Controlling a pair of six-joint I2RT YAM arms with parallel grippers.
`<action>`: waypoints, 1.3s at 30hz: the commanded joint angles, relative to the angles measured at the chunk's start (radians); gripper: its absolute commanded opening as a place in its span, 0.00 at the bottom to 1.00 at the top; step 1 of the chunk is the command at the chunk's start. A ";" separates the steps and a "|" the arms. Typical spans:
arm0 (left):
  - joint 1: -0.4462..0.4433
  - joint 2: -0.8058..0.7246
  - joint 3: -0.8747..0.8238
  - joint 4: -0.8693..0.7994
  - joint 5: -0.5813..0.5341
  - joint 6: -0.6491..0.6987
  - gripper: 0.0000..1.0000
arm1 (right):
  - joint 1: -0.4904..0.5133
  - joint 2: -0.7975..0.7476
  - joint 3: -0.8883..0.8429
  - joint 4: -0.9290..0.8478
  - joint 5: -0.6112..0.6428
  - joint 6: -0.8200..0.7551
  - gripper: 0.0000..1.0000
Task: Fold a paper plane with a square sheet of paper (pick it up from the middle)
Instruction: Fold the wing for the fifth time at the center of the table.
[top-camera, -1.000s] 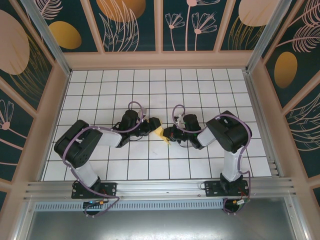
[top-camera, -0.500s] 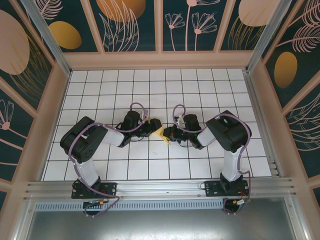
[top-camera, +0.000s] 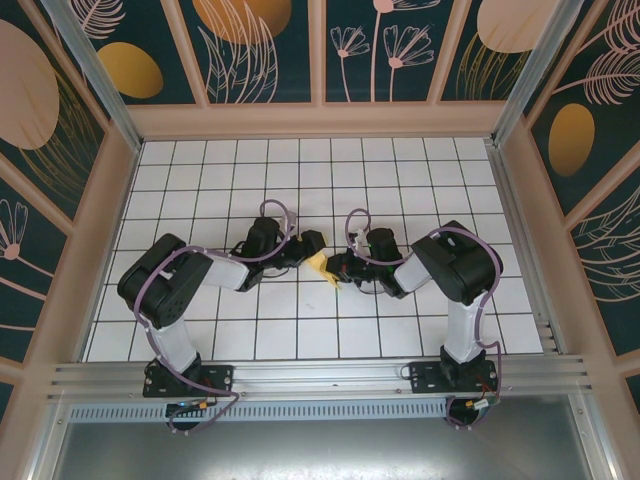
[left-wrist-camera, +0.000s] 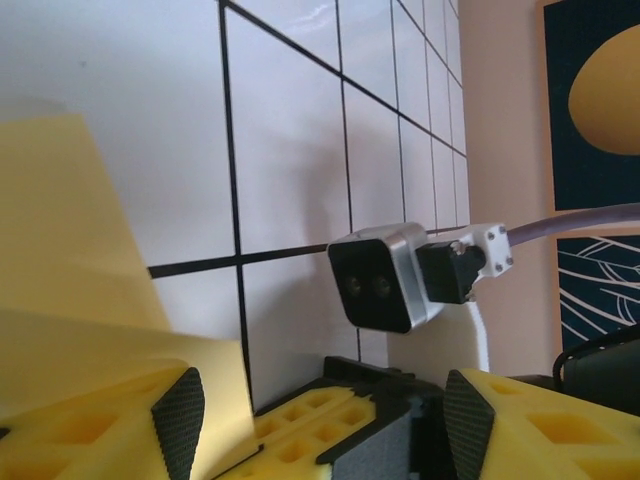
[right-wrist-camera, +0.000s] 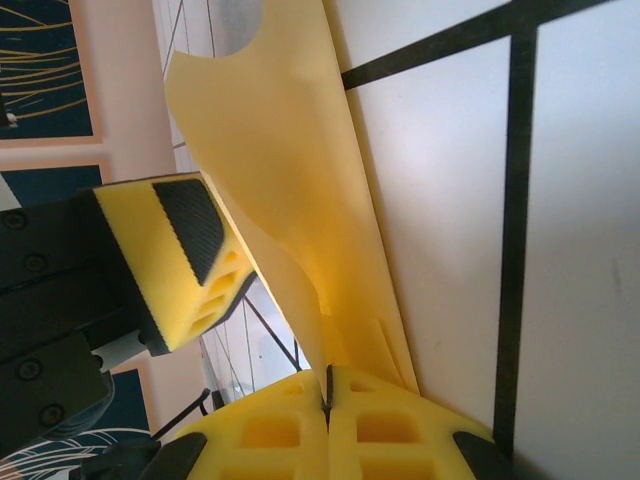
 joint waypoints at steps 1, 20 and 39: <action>-0.003 0.023 0.032 -0.012 -0.010 0.013 0.67 | -0.008 0.032 0.007 -0.048 0.015 -0.014 0.00; 0.005 0.098 0.080 -0.272 -0.100 0.017 0.63 | -0.008 -0.041 0.022 -0.185 0.048 -0.074 0.09; 0.009 0.086 0.093 -0.382 -0.144 0.033 0.60 | -0.008 -0.149 0.047 -0.484 0.108 -0.202 0.10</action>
